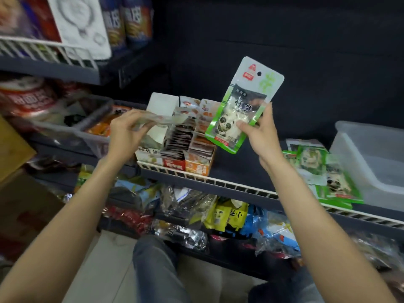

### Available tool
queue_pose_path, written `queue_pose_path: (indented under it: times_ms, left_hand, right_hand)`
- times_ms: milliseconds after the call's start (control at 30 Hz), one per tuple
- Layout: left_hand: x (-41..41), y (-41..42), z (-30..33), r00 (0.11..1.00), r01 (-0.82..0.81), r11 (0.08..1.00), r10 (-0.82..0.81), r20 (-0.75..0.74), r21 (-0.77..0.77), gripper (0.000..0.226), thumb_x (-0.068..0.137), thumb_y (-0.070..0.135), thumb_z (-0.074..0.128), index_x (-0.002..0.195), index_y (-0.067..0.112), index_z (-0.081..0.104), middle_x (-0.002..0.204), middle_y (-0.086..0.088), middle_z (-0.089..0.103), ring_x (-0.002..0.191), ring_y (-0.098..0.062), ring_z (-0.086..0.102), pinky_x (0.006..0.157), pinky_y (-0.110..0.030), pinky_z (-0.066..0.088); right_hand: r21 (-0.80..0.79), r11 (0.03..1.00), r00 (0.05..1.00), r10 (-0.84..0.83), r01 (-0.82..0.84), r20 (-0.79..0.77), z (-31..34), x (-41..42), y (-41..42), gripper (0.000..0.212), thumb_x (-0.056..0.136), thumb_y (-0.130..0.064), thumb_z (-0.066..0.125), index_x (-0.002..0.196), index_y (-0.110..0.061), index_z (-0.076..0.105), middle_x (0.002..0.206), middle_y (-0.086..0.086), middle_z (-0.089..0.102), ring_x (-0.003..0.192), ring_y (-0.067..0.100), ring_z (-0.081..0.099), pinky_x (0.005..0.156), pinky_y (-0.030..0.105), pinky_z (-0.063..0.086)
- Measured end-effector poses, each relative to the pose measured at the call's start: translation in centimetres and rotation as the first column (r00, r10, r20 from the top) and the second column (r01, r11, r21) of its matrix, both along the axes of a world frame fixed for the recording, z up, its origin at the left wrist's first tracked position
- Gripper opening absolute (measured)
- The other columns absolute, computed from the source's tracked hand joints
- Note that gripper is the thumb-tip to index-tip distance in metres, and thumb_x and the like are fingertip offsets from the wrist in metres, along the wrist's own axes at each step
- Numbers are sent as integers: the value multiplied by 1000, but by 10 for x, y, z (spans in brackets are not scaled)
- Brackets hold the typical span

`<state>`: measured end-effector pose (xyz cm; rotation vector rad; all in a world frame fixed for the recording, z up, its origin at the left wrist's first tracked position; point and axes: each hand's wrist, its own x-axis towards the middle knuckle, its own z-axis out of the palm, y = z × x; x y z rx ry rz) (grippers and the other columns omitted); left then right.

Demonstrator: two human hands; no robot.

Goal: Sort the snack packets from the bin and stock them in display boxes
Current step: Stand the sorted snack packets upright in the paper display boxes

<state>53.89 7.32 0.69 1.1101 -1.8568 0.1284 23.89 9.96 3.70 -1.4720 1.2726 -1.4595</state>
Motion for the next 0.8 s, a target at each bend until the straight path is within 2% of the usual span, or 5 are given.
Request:
queue_pose_path:
  times_ms: [100,200,333,600,800]
  left_hand:
    - [20,-5,-14,995,-4,982,22,-93,187,15,86,17,68,94,5,68,93,-3,67,82,2,58,77,-16,47]
    - [35,-3,-20,994,72,955,-43,-104,288,11,91,20,62,97,11,66,96,-4,67,92,-17,62,81,-36,49]
    - [48,-9,-15,999,23,950,-31,20,310,33,88,37,60,89,6,71,100,1,64,98,-25,57,85,-40,45]
    - [62,-24,-2,996,76,860,-37,-87,504,7,90,28,63,88,33,68,86,20,66,75,15,57,67,-7,39]
    - [76,-20,-8,996,87,705,-81,-43,703,17,92,35,58,103,28,69,113,13,59,107,-5,52,85,-24,36]
  right_hand:
    - [2,1000,998,24,-24,50,-2,30,-7,40,88,-2,57,97,-38,42,114,-1,61,98,9,61,84,29,52]
    - [14,999,994,31,-32,103,-4,53,-16,33,91,-5,55,96,-35,43,114,5,62,94,12,64,76,29,54]
    - [5,999,996,41,-42,78,-6,76,-28,26,92,-10,55,99,-33,45,111,4,63,96,12,65,75,32,55]
    - [6,1000,995,3,-4,95,-7,104,-44,27,89,-13,61,92,-36,47,110,10,61,94,23,63,75,37,53]
    - [51,999,991,1,-8,132,-7,126,-58,26,88,-15,63,91,-37,48,105,2,65,101,23,63,87,51,52]
